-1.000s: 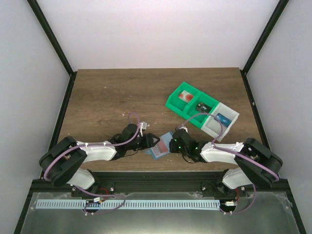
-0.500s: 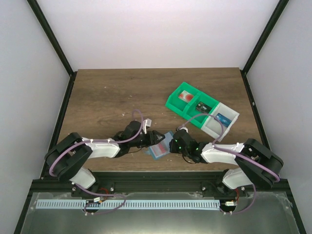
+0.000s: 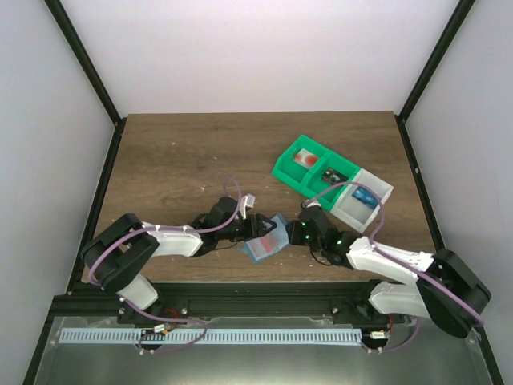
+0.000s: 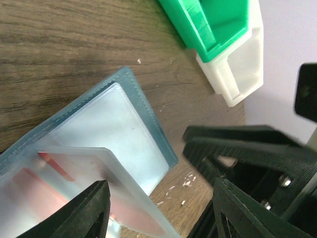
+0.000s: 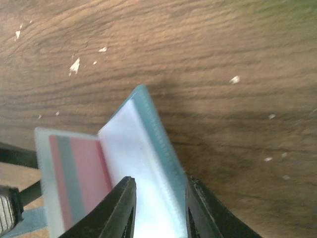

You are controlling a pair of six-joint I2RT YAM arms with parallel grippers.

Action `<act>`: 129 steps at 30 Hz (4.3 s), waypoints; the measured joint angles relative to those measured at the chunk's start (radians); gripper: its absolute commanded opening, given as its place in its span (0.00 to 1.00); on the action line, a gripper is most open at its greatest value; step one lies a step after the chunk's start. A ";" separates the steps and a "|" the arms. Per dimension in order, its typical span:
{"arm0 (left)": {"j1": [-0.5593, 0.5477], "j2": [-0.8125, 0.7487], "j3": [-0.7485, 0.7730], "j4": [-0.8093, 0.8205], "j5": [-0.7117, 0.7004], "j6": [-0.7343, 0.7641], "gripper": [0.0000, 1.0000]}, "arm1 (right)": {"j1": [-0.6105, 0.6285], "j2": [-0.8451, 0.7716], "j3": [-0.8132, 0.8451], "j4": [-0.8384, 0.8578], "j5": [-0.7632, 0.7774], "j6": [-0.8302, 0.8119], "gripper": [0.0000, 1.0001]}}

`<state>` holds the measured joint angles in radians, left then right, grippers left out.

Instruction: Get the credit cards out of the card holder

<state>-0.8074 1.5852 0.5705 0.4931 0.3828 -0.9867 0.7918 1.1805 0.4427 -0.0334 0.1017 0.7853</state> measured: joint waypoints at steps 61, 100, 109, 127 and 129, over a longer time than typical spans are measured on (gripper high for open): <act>-0.003 -0.033 -0.084 -0.064 0.000 0.037 0.51 | -0.067 0.177 0.096 -0.107 -0.223 -0.134 0.21; -0.021 0.014 -0.119 -0.018 -0.003 0.003 0.20 | 0.054 0.211 -0.016 0.157 -0.221 0.005 0.15; -0.024 0.001 -0.119 -0.059 -0.017 -0.003 0.00 | 0.054 0.204 -0.041 0.198 -0.219 0.020 0.15; -0.011 -0.034 -0.123 -0.061 -0.011 0.020 0.20 | 0.055 0.224 -0.050 0.240 -0.213 0.024 0.15; -0.010 -0.034 -0.123 -0.066 -0.011 0.024 0.10 | 0.055 0.225 -0.050 0.241 -0.213 0.024 0.15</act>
<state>-0.8177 1.5509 0.4477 0.4267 0.3714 -0.9630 0.8471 1.4052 0.3923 0.2073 -0.1112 0.8097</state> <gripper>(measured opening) 0.168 0.149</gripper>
